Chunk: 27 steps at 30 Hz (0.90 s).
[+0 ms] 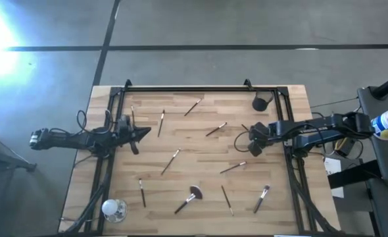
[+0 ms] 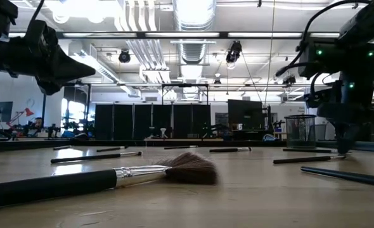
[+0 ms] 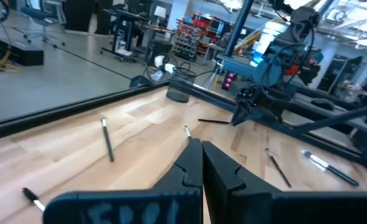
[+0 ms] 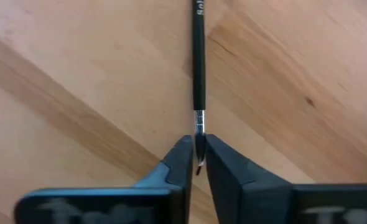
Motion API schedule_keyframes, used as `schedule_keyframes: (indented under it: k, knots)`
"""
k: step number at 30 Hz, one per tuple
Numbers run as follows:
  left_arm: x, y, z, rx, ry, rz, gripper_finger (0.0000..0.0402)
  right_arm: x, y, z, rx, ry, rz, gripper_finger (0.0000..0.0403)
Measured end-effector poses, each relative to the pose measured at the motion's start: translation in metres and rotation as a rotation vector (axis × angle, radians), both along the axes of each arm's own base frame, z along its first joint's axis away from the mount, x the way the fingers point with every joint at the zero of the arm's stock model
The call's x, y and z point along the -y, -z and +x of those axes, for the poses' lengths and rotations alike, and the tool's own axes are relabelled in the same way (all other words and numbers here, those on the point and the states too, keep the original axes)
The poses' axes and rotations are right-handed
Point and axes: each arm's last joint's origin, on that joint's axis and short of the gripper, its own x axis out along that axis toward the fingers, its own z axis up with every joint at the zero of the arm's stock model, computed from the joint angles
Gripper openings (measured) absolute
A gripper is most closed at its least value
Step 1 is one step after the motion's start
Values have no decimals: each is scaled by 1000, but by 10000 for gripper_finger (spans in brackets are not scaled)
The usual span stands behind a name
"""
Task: Put items in baskets/containers
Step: Put the liner brush into the pen holder
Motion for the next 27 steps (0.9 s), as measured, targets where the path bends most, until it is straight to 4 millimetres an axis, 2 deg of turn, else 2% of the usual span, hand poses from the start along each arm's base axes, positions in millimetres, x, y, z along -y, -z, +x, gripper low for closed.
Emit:
schedule_keyframes:
  k: [4, 8, 14, 21, 27]
  knots:
    - [1, 2, 1, -8, 32, -51, 0, 0, -1, 3, 14, -42, -4, 14]
    - [3, 6, 4, -51, 84, -94, 11, 2, -13, 11, 42, -87, -13, 10]
    - [4, 12, 9, -124, 95, -186, 81, 1, -44, 32, 131, -223, -60, 9]
    - [8, 15, 19, -157, 166, -394, 147, -17, -76, 71, 128, -526, -177, 8]
    - [10, 8, 29, -191, 179, -438, 156, -50, -76, 124, -6, -842, -324, 8]
